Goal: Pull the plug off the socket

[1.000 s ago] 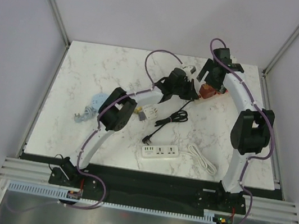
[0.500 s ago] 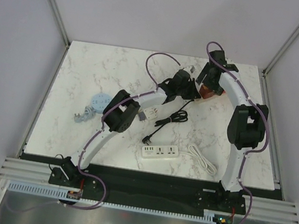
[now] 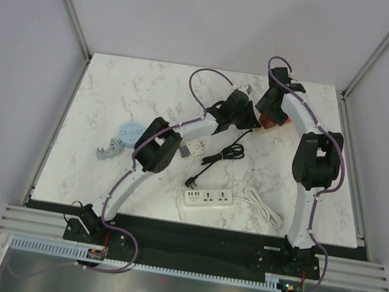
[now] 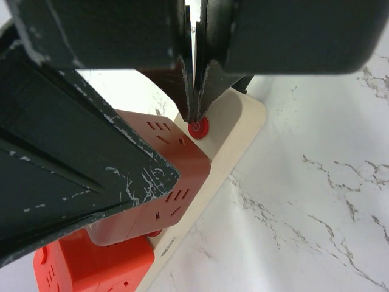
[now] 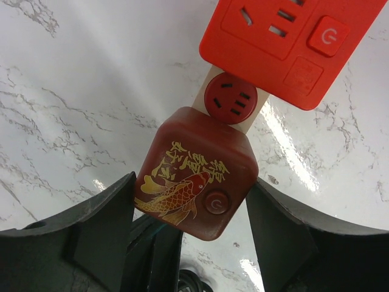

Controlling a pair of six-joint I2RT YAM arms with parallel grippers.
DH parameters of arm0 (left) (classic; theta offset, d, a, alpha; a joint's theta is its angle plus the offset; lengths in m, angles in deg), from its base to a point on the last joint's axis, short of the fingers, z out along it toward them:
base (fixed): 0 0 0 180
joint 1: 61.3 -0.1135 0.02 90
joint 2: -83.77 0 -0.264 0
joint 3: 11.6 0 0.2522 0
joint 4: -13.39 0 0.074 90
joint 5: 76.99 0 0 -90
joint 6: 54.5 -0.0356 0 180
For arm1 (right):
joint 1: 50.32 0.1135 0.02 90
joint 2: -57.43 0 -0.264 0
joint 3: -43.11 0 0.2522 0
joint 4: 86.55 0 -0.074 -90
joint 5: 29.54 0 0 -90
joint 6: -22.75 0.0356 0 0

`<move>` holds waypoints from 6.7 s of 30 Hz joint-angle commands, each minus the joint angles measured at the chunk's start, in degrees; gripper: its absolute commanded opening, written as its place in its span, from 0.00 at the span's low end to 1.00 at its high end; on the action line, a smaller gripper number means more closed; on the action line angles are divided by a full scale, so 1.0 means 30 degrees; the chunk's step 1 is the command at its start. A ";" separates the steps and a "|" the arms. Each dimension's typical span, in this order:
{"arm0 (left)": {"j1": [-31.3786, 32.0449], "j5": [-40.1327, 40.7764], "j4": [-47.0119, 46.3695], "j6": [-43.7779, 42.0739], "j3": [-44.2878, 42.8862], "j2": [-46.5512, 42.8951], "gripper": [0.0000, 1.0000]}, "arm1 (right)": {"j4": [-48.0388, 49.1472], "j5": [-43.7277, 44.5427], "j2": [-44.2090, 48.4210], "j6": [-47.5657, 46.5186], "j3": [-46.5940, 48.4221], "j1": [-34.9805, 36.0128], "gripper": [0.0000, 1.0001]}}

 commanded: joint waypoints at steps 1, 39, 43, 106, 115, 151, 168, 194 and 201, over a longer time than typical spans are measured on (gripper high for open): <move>0.0047 0.1129 0.2223 0.0371 -0.1008 0.1113 0.02 | -0.0370 0.0578 -0.0709 0.1330 0.0893 0.0017 0.74; 0.0135 0.1833 0.6444 0.0108 -0.5199 0.2902 0.02 | -0.1482 -0.0571 -0.0938 -0.1041 0.3758 0.0512 0.00; 0.0222 0.1628 0.6386 -0.0010 -0.5462 0.3107 0.02 | -0.2185 0.1889 -0.1879 -0.1305 0.5109 0.1655 0.00; -0.1328 -0.7949 -0.1231 -0.4817 -0.0834 -0.1259 0.81 | 0.5048 -0.6687 0.4211 -0.2770 -0.2914 -0.1418 0.00; -0.1534 -0.9709 -0.1436 -0.4229 -0.1685 -0.0349 0.59 | 0.5957 -0.7858 0.4828 -0.2682 -0.3881 -0.2326 0.00; -0.2209 -0.8480 -0.0735 -0.2325 -0.1682 0.0499 0.70 | 0.6455 -0.8825 0.4828 -0.2479 -0.4527 -0.2649 0.00; -0.2033 -0.9242 -0.0353 -0.1153 -0.3909 0.2404 0.46 | 0.6953 -0.9704 0.4858 -0.1629 -0.4642 -0.2620 0.00; -0.2532 -0.5345 0.3280 -0.0039 -0.4174 0.2698 0.02 | 1.1317 -1.1664 0.8110 0.0802 -0.9829 -0.6047 0.00; -0.2414 -0.5257 0.3776 -0.0390 -0.4613 0.2873 0.02 | 0.8599 -0.7049 0.7378 -0.2208 -0.7519 -0.3417 0.00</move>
